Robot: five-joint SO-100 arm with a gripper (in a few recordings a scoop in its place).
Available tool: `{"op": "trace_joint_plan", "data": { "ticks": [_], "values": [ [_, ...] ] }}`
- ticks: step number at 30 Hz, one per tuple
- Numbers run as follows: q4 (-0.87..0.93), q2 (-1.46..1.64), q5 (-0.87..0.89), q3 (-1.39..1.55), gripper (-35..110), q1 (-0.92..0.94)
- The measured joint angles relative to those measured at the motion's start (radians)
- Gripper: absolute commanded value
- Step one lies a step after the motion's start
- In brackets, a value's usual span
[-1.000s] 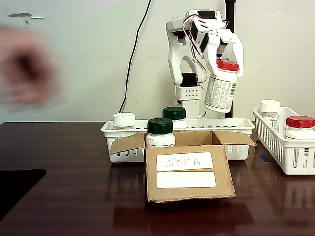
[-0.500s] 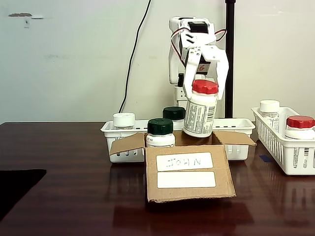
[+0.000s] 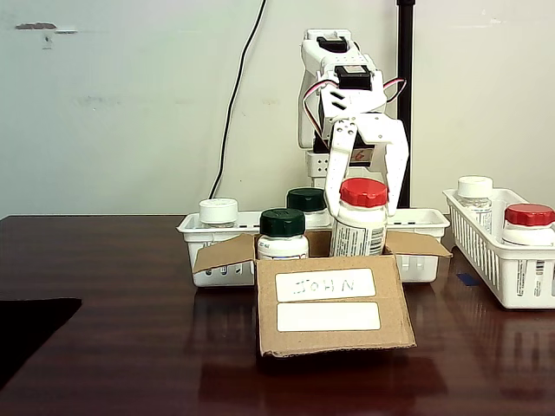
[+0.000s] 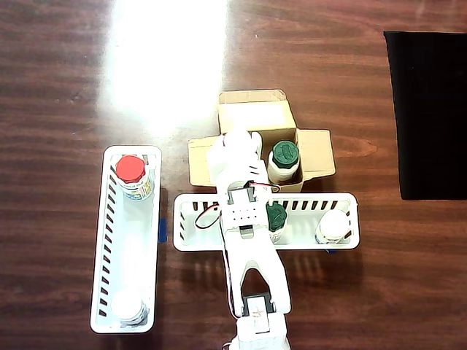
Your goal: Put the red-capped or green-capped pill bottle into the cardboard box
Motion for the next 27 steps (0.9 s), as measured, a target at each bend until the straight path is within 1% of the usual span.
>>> {"op": "trace_joint_plan", "data": {
  "ticks": [3, 6, 10, 15, 18, 21, 24, 27],
  "values": [
    [-0.026, -0.003, 0.018, 0.002, 21, 0.003],
    [-0.094, -0.014, 0.046, 0.035, 39, 0.009],
    [-0.130, -0.023, 0.040, 0.049, 52, 0.009],
    [-0.135, -0.008, 0.037, 0.071, 54, 0.009],
    [-0.080, 0.038, 0.026, 0.081, 54, 0.009],
    [0.011, 0.117, 0.011, 0.086, 54, 0.009],
    [0.150, 0.235, 0.008, 0.086, 54, 0.011],
    [0.333, 0.391, 0.015, 0.092, 47, 0.018]
  ]
}}
